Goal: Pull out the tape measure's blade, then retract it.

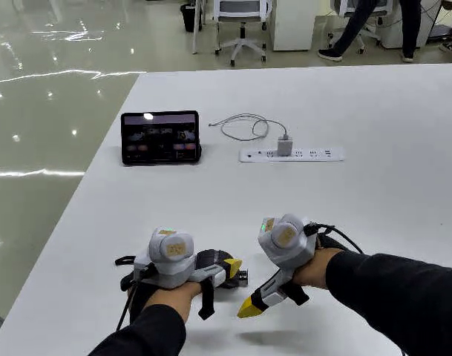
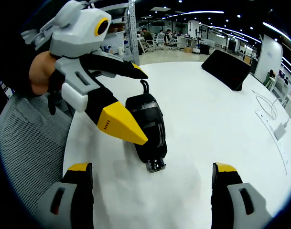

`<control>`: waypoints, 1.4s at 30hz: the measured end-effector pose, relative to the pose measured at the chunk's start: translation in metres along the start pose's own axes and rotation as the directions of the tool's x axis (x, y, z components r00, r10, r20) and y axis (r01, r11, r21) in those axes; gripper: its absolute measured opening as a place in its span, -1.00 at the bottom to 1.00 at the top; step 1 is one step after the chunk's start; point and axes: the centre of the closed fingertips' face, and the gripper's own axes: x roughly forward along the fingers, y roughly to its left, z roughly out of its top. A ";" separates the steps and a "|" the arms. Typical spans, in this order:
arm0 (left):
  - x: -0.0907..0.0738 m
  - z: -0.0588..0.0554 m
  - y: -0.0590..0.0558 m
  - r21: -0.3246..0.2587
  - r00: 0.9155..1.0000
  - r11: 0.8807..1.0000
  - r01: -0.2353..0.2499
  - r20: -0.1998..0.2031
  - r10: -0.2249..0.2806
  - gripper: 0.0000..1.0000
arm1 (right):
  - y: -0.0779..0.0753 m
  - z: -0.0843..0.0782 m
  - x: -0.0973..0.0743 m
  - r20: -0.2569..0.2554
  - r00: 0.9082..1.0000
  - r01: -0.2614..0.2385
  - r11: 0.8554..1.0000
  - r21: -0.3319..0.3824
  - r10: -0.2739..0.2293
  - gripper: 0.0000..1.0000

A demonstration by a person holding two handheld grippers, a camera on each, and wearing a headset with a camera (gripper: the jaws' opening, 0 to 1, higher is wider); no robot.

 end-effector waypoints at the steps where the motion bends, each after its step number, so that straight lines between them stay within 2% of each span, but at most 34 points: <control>1: -0.002 0.000 -0.002 -0.010 0.999 0.999 0.035 0.011 -0.035 1.00 | 0.001 -0.001 -0.003 0.004 1.000 0.000 0.999 0.034 0.000 1.00; 3: -0.005 -0.005 0.002 -0.007 0.999 0.999 0.033 -0.008 -0.033 1.00 | 0.001 -0.003 -0.006 0.010 1.000 0.010 0.999 0.053 -0.010 1.00; 4: -0.008 -0.002 0.000 -0.005 0.998 0.998 0.065 0.016 -0.065 1.00 | 0.001 -0.003 -0.009 0.037 0.999 0.020 0.998 0.057 -0.022 1.00; 5: -0.010 -0.001 0.001 0.001 0.997 0.998 0.070 0.030 -0.070 1.00 | 0.002 -0.005 -0.010 0.039 0.999 0.023 0.998 0.060 -0.025 1.00; 6: -0.012 -0.006 0.004 0.030 0.998 0.997 0.066 0.002 -0.066 1.00 | 0.003 -0.008 -0.013 0.042 0.999 0.028 0.998 0.065 -0.031 1.00; 10: -0.018 -0.010 0.006 0.060 0.995 0.993 0.104 -0.007 -0.104 1.00 | 0.006 -0.014 -0.021 0.059 0.997 0.040 0.997 0.071 -0.044 1.00; 11: -0.019 -0.012 0.006 0.068 0.994 0.991 0.113 -0.018 -0.112 1.00 | 0.006 -0.014 -0.023 0.068 0.996 0.045 0.996 0.078 -0.051 1.00; 12: -0.019 -0.020 0.012 0.091 0.994 0.991 0.095 -0.058 -0.090 1.00 | 0.005 -0.014 -0.028 0.086 0.994 0.053 0.994 0.093 -0.062 1.00; 13: -0.019 -0.020 0.012 0.107 0.993 0.988 0.108 -0.052 -0.103 1.00 | 0.004 -0.016 -0.031 0.093 0.993 0.062 0.993 0.103 -0.071 1.00; 14: -0.022 -0.020 0.004 0.117 0.987 0.980 0.162 -0.042 -0.158 1.00 | 0.002 -0.021 -0.036 0.093 0.993 0.069 0.991 0.111 -0.079 1.00; 15: -0.024 -0.023 0.001 0.096 0.982 0.977 0.188 -0.043 -0.185 1.00 | 0.001 -0.022 -0.040 0.099 0.991 0.075 0.989 0.124 -0.087 1.00; 17: -0.028 -0.028 0.003 0.116 0.979 0.972 0.202 -0.056 -0.197 1.00 | -0.002 -0.029 -0.049 0.104 0.989 0.091 0.986 0.143 -0.107 1.00; 18: -0.029 -0.027 0.003 0.117 0.978 0.971 0.209 -0.044 -0.205 1.00 | -0.002 -0.032 -0.052 0.106 0.988 0.096 0.985 0.142 -0.111 1.00; 19: -0.033 -0.027 0.001 0.086 0.972 0.968 0.235 -0.031 -0.233 1.00 | -0.004 -0.036 -0.058 0.113 0.986 0.105 0.982 0.155 -0.123 1.00; 20: -0.035 -0.029 -0.002 0.057 0.964 0.963 0.264 -0.035 -0.263 1.00 | -0.005 -0.038 -0.062 0.118 0.984 0.112 0.979 0.168 -0.133 1.00; 22: -0.040 -0.033 0.000 0.065 0.961 0.959 0.274 -0.042 -0.272 1.00 | -0.008 -0.045 -0.071 0.120 0.981 0.131 0.975 0.181 -0.154 1.00; 24: -0.045 -0.033 -0.005 0.086 0.950 0.946 0.312 -0.036 -0.310 1.00 | -0.011 -0.050 -0.080 0.132 0.974 0.152 0.966 0.210 -0.182 1.00; 26: -0.049 -0.035 0.000 0.136 0.953 0.943 0.303 -0.050 -0.299 1.00 | -0.012 -0.055 -0.093 0.157 0.964 0.173 0.956 0.238 -0.213 1.00; 29: -0.053 -0.035 0.008 0.180 0.955 0.938 0.295 -0.052 -0.290 1.00 | -0.009 -0.067 -0.106 0.160 0.960 0.187 0.949 0.253 -0.232 1.00; 32: -0.060 -0.033 0.015 0.173 0.951 0.936 0.308 -0.049 -0.304 1.00 | -0.006 -0.082 -0.116 0.148 0.958 0.205 0.945 0.255 -0.247 1.00; 37: -0.066 -0.026 0.029 0.158 0.952 0.939 0.305 -0.029 -0.304 1.00 | -0.002 -0.098 -0.133 0.143 0.950 0.233 0.936 0.264 -0.277 1.00; 40: -0.070 -0.021 0.032 0.157 0.951 0.939 0.307 -0.019 -0.308 1.00 | 0.000 -0.105 -0.141 0.146 0.945 0.245 0.931 0.269 -0.291 1.00; 42: -0.072 -0.023 0.035 0.179 0.953 0.936 0.303 -0.030 -0.303 1.00 | 0.000 -0.110 -0.146 0.145 0.942 0.255 0.926 0.278 -0.303 1.00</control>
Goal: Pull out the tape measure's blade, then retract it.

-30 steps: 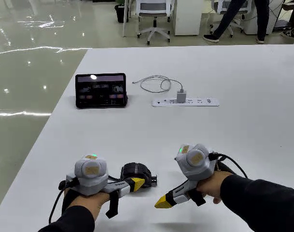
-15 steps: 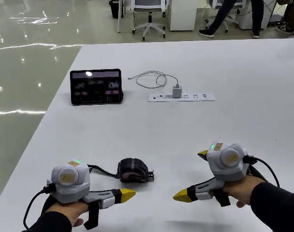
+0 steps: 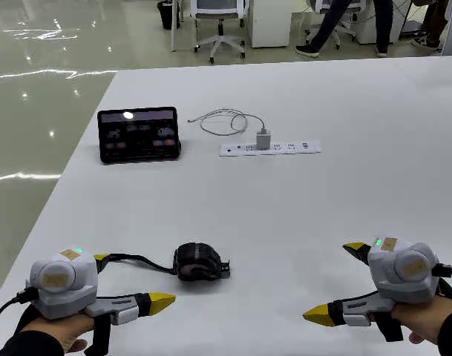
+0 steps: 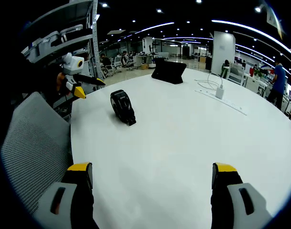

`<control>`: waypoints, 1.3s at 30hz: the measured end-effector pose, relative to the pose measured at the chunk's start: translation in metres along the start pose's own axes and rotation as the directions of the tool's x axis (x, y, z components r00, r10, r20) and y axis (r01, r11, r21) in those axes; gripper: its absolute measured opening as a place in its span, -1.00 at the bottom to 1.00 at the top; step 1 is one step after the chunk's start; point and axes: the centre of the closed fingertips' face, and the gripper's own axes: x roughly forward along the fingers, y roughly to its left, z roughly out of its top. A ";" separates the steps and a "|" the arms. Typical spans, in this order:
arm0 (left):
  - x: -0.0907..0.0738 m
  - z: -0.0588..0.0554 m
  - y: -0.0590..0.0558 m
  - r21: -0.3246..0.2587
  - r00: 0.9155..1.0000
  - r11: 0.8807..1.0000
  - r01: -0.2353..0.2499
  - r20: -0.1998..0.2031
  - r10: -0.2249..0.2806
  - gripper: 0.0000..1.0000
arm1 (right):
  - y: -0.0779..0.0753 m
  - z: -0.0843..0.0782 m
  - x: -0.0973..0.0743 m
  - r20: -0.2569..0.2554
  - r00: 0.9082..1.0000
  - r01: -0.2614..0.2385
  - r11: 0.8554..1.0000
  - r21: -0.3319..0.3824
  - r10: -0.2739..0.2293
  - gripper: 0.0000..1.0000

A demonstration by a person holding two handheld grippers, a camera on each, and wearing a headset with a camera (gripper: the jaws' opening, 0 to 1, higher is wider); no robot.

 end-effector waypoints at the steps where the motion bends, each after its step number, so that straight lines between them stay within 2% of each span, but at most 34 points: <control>1: -0.001 -0.001 0.000 0.009 1.000 1.000 0.004 -0.005 -0.004 1.00 | -0.001 -0.002 -0.002 0.002 1.000 0.003 1.000 0.002 -0.003 1.00; 4: -0.003 -0.008 -0.009 0.005 0.999 0.999 0.036 -0.016 -0.036 1.00 | -0.004 -0.007 -0.012 0.013 1.000 0.016 1.000 0.004 -0.016 1.00; 6: -0.007 -0.015 -0.010 0.015 0.999 0.999 0.037 -0.037 -0.037 1.00 | -0.009 -0.007 -0.024 0.048 0.998 0.040 0.999 0.009 -0.040 1.00; 9: -0.013 -0.023 -0.009 0.037 0.998 0.999 0.031 -0.054 -0.029 1.00 | -0.015 -0.018 -0.039 0.037 0.998 0.050 0.998 0.038 -0.052 1.00; 13: -0.020 -0.024 -0.005 0.034 0.998 0.999 0.028 -0.048 -0.027 1.00 | -0.021 -0.033 -0.053 0.031 0.997 0.075 0.995 0.063 -0.077 1.00; 16: -0.023 -0.028 -0.005 0.059 0.997 0.998 0.031 -0.076 -0.026 1.00 | -0.022 -0.044 -0.063 0.019 0.995 0.100 0.993 0.068 -0.101 1.00; 19: -0.028 -0.024 -0.004 0.049 0.997 0.998 0.035 -0.070 -0.032 1.00 | -0.024 -0.052 -0.076 0.020 0.992 0.124 0.989 0.087 -0.126 1.00; 22: -0.032 -0.022 0.000 0.062 0.997 0.998 0.025 -0.077 -0.020 1.00 | -0.025 -0.057 -0.085 0.020 0.991 0.134 0.987 0.090 -0.136 1.00; 25: -0.035 -0.017 0.000 0.036 0.998 0.999 0.022 -0.059 -0.020 1.00 | -0.020 -0.057 -0.095 0.003 0.990 0.143 0.986 0.085 -0.143 1.00; 27: -0.037 -0.016 0.004 0.024 0.998 1.000 0.007 -0.056 -0.005 1.00 | -0.019 -0.060 -0.099 -0.017 0.989 0.145 0.988 0.054 -0.145 1.00; 29: -0.038 -0.017 0.006 0.000 0.999 1.000 0.002 -0.052 -0.002 1.00 | -0.023 -0.061 -0.101 -0.009 0.989 0.150 0.986 0.078 -0.150 1.00; 39: -0.043 -0.020 0.005 0.005 0.998 1.000 0.002 -0.068 -0.002 1.00 | -0.023 -0.054 -0.098 0.000 0.989 0.146 0.986 0.085 -0.147 1.00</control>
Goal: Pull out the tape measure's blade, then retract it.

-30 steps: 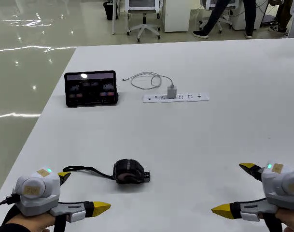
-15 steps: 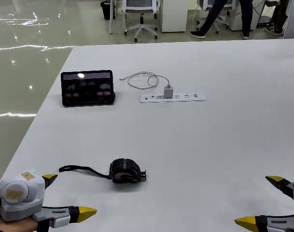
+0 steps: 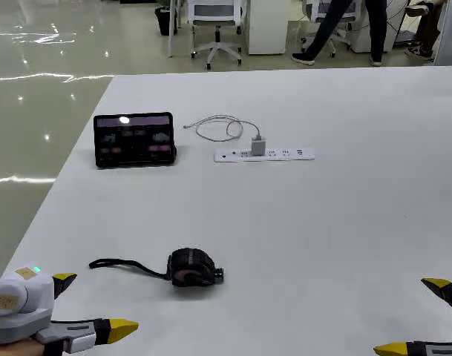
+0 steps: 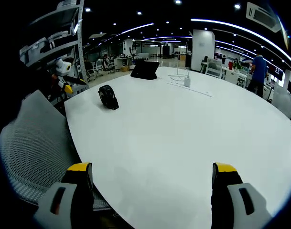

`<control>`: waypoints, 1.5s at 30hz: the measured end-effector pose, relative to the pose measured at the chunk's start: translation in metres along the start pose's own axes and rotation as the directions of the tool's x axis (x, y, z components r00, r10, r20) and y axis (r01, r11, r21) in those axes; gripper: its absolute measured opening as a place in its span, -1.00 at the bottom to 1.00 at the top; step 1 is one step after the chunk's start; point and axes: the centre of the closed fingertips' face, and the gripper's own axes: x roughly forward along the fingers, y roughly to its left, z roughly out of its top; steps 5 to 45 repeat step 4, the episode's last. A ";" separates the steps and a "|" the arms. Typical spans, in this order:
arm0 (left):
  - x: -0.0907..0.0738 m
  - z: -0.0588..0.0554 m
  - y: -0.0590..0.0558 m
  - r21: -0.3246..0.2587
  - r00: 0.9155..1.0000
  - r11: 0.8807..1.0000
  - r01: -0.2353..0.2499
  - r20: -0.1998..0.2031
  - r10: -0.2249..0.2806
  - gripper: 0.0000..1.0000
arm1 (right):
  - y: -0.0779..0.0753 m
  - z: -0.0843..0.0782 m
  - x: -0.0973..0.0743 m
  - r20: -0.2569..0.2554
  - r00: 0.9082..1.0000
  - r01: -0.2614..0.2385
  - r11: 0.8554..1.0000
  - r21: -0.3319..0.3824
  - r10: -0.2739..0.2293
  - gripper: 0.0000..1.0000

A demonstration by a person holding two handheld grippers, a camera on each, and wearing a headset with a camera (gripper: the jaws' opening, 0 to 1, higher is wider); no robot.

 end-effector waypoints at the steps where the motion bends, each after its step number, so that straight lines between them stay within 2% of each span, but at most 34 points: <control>1: 0.000 0.000 0.001 0.000 1.000 1.000 -0.001 0.000 0.001 1.00 | 0.000 0.000 0.000 -0.001 1.000 0.000 1.000 -0.001 0.000 1.00; 45: -0.001 0.002 0.000 0.000 1.000 1.000 0.004 0.003 -0.004 1.00 | 0.000 0.001 0.000 -0.001 1.000 -0.001 1.000 -0.003 0.001 1.00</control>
